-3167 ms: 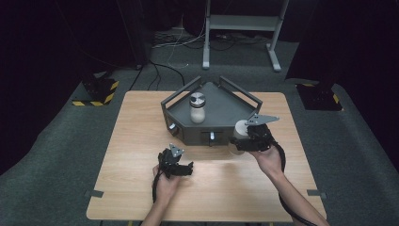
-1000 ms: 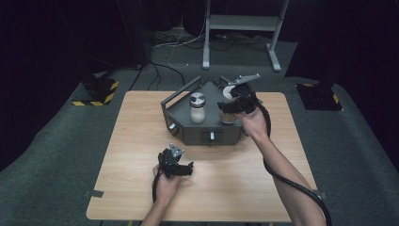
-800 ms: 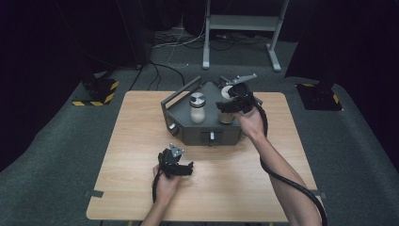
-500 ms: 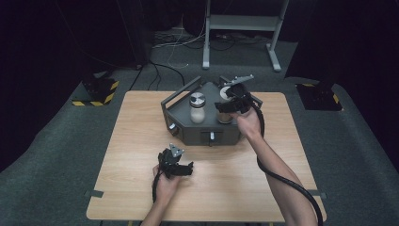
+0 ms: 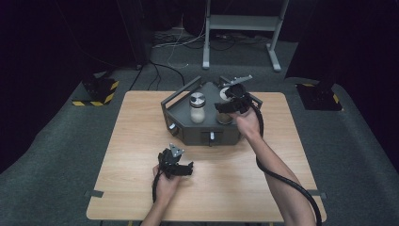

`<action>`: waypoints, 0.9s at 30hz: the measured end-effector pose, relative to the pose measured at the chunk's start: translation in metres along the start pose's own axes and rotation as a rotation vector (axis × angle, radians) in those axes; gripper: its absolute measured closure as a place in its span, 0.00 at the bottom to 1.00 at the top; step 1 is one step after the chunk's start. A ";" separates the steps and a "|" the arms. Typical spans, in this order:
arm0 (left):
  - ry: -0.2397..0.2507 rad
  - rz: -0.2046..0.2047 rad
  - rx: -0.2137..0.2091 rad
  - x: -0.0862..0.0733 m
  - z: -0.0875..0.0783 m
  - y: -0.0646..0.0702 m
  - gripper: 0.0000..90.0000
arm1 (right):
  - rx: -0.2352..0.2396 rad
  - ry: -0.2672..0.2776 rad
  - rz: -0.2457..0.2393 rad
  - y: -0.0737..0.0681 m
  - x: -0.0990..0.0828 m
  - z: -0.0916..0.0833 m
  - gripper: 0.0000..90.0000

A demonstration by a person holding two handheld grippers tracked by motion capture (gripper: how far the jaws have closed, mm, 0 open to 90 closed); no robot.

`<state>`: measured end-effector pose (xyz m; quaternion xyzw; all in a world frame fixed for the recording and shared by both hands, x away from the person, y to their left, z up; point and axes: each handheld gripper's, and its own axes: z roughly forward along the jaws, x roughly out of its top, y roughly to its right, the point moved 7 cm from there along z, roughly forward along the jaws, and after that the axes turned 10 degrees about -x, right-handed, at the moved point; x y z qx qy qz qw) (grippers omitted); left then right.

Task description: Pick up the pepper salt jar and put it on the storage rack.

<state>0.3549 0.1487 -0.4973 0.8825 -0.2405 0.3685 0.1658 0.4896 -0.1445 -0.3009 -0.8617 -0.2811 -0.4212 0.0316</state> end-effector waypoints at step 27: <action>0.000 0.000 0.000 0.000 0.000 0.000 0.08 | 0.027 0.014 0.016 0.004 -0.004 0.006 0.38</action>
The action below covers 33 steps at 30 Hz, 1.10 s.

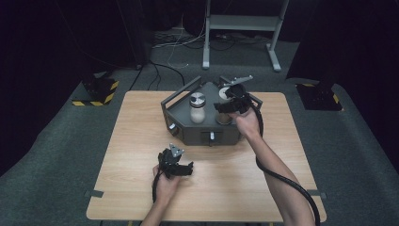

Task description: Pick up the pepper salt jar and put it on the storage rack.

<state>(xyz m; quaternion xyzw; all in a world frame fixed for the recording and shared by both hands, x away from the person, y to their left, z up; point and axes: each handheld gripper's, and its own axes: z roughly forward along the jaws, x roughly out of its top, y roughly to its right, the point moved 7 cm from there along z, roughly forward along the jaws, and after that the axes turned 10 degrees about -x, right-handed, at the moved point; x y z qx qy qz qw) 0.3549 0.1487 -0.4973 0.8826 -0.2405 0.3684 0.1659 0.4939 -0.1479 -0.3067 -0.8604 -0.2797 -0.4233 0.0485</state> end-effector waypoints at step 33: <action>0.001 -0.003 0.000 0.000 0.000 0.000 0.08 | 0.035 0.051 0.012 0.005 -0.011 0.000 0.19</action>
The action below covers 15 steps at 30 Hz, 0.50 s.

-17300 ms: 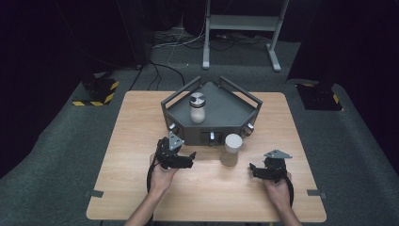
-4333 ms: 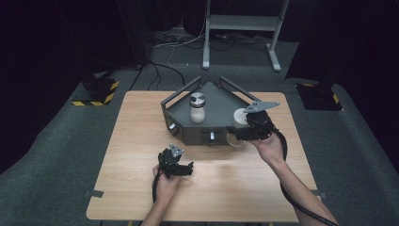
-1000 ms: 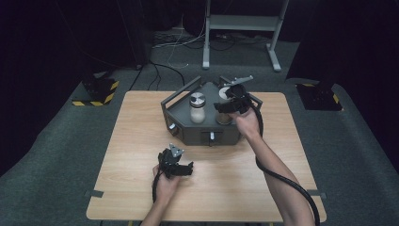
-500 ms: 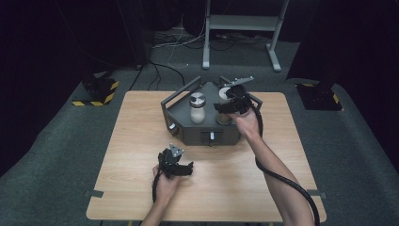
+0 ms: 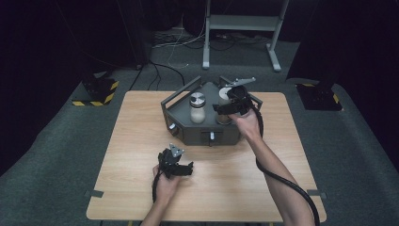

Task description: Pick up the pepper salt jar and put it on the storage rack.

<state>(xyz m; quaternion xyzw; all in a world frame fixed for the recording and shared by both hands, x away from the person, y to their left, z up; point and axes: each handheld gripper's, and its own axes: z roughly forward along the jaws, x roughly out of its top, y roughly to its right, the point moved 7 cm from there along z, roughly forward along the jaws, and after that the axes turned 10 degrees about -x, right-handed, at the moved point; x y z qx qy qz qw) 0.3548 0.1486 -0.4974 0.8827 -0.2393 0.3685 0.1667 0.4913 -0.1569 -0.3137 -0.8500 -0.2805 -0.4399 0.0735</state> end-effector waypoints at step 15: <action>-0.003 0.006 0.001 0.000 0.000 0.000 0.08 | 0.022 0.026 -0.025 0.004 -0.017 -0.013 0.18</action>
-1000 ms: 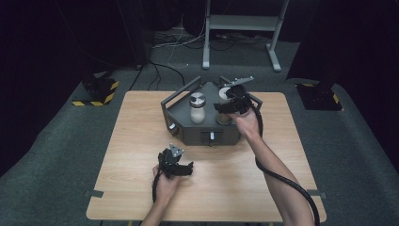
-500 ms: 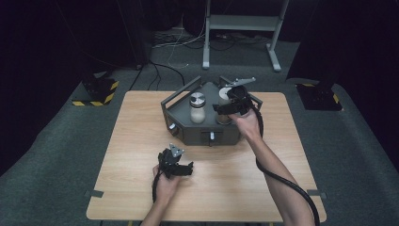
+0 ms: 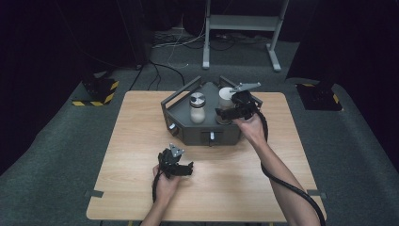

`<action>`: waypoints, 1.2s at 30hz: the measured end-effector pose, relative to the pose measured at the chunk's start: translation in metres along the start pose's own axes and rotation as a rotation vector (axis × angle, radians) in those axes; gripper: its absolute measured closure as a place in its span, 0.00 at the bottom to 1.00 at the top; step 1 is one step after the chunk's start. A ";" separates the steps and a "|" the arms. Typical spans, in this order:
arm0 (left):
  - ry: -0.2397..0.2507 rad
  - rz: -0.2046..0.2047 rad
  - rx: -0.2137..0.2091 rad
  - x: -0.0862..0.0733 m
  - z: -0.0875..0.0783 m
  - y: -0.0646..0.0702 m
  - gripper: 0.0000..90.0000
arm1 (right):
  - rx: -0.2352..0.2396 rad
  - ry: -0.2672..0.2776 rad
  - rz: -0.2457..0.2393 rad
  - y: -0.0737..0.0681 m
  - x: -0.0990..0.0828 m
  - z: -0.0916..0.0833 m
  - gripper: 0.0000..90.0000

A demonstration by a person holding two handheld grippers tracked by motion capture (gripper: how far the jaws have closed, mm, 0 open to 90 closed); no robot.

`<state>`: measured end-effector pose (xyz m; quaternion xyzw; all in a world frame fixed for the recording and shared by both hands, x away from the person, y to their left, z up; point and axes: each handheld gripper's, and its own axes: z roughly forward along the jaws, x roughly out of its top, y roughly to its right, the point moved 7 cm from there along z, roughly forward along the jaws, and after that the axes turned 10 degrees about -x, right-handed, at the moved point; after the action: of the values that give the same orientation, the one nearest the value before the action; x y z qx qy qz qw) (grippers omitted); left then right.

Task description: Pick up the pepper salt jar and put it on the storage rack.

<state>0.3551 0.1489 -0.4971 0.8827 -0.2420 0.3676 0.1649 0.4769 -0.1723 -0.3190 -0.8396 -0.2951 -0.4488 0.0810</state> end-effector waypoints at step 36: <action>0.001 0.001 0.001 0.000 0.000 0.000 0.08 | 0.011 0.026 0.025 0.008 -0.049 -0.033 0.18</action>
<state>0.3550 0.1488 -0.4972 0.8825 -0.2421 0.3681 0.1645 0.4373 -0.2127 -0.3384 -0.8369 -0.2860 -0.4570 0.0948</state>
